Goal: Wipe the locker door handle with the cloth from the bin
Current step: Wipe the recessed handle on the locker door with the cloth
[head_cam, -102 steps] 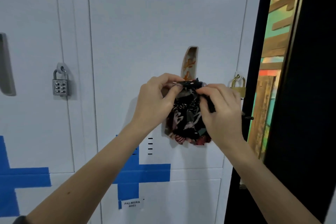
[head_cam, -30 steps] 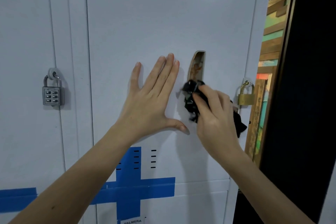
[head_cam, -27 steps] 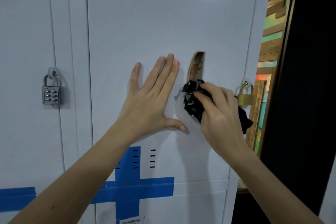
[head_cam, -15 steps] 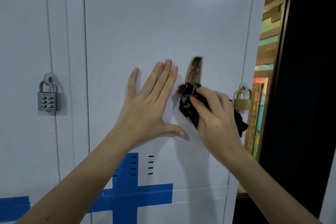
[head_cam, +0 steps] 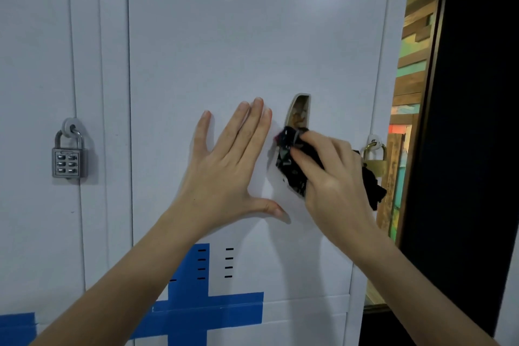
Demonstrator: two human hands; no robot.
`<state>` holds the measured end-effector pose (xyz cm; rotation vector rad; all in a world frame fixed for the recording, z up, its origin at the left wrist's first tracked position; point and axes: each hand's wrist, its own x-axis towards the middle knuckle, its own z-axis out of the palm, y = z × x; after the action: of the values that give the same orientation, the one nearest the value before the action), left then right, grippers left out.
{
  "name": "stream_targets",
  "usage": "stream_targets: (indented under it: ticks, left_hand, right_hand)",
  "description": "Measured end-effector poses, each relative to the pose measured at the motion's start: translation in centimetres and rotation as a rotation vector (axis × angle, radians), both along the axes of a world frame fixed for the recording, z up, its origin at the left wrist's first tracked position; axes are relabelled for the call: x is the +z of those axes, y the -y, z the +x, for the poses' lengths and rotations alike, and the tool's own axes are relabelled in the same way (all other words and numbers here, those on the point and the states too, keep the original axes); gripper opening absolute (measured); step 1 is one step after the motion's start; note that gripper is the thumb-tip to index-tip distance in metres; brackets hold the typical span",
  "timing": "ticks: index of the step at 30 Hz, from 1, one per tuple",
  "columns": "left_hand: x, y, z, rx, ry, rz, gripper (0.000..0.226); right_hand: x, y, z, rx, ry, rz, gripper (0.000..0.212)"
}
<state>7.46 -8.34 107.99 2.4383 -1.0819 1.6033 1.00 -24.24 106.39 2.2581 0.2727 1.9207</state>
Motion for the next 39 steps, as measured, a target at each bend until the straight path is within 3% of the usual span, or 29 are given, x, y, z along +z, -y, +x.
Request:
stream_targets:
  ticks: [9,16,24,28,32,34,39]
  left_hand:
    - [0.1,0.0,-0.1,-0.017,-0.025,-0.003,0.129]
    - [0.0,0.0,-0.1,-0.008,-0.022,0.001,0.129]
    - [-0.1,0.2,-0.1,-0.03,-0.034,-0.034,0.128]
    - [-0.1,0.2,-0.1,-0.038,-0.037,-0.036,0.127]
    - [-0.1,0.2,-0.1,-0.042,-0.036,-0.036,0.127]
    - [-0.1,0.1,-0.1,-0.035,-0.029,-0.03,0.128]
    - [-0.1,0.2,0.0,-0.025,-0.024,-0.035,0.13]
  right_hand:
    - [2.9,-0.6,0.8,0.019,0.125,0.079,0.033]
    - [1.3,0.2,-0.9,-0.019,-0.005,-0.028,0.032]
    - [3.1,-1.3,-1.1,-0.343,-0.045,-0.101,0.031]
    - [0.5,-1.7,-2.0,-0.35,-0.158,-0.11,0.036]
    - [-0.2,-1.5,-2.4,-0.258,-0.226,-0.034,0.022]
    - [0.7,-1.6,-2.3,-0.227,-0.202,0.009,0.031]
    - [3.1,-2.0,-0.6,-0.276,-0.055,0.075,0.028]
